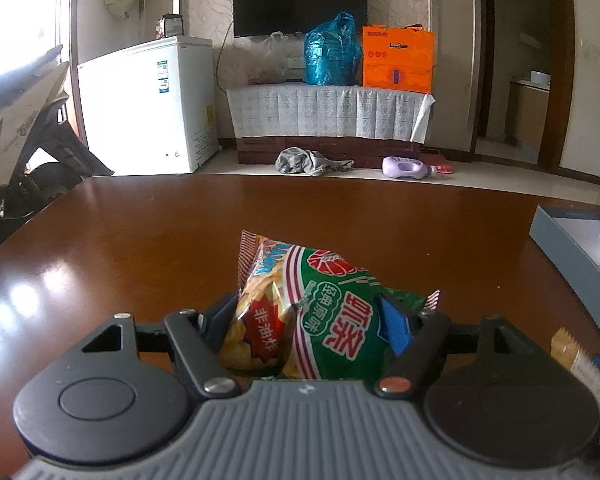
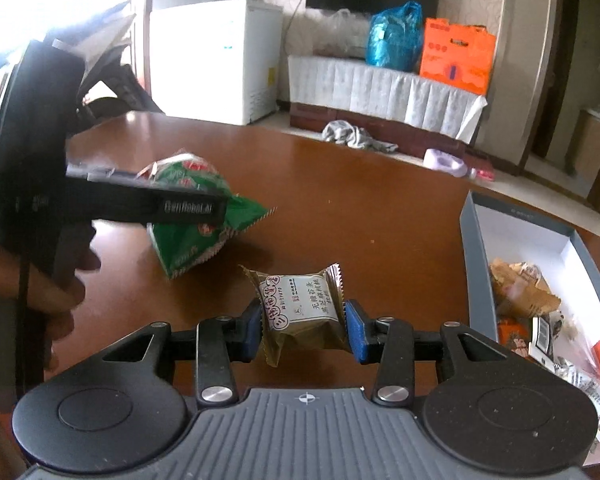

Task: Organize snacks
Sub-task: 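Lift and carry the chip bag and pastry packet toward the grey box with both tools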

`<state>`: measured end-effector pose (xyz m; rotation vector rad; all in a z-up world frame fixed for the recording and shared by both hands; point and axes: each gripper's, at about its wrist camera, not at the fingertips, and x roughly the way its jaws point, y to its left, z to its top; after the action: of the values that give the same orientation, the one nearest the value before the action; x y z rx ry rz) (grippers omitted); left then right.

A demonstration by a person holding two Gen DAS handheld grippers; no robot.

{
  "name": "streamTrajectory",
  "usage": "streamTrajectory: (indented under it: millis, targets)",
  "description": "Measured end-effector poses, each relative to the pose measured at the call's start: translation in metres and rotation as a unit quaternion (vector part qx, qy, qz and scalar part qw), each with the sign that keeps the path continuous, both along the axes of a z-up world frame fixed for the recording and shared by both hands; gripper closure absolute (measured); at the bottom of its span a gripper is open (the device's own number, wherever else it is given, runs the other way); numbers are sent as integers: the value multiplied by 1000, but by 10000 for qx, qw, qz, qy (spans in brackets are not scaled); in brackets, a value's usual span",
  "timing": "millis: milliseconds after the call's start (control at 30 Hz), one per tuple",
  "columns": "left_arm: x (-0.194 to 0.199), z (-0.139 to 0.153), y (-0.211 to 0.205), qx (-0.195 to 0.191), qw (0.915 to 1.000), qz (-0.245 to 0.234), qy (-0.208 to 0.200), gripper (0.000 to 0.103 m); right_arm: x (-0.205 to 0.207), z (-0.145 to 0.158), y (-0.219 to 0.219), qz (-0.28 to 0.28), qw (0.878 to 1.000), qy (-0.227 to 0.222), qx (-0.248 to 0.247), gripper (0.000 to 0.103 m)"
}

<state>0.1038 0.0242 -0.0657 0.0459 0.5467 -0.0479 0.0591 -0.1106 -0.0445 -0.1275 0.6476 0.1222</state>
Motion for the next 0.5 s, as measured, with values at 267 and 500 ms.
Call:
streamTrajectory:
  millis: [267, 500]
  targets:
    - [-23, 8, -7, 98, 9999, 85, -20, 30, 2, 2, -8, 48, 10000, 85, 20, 60]
    - [-33, 12, -9, 35, 9999, 114, -8, 31, 3, 7, -10, 9, 10000, 33, 27, 60]
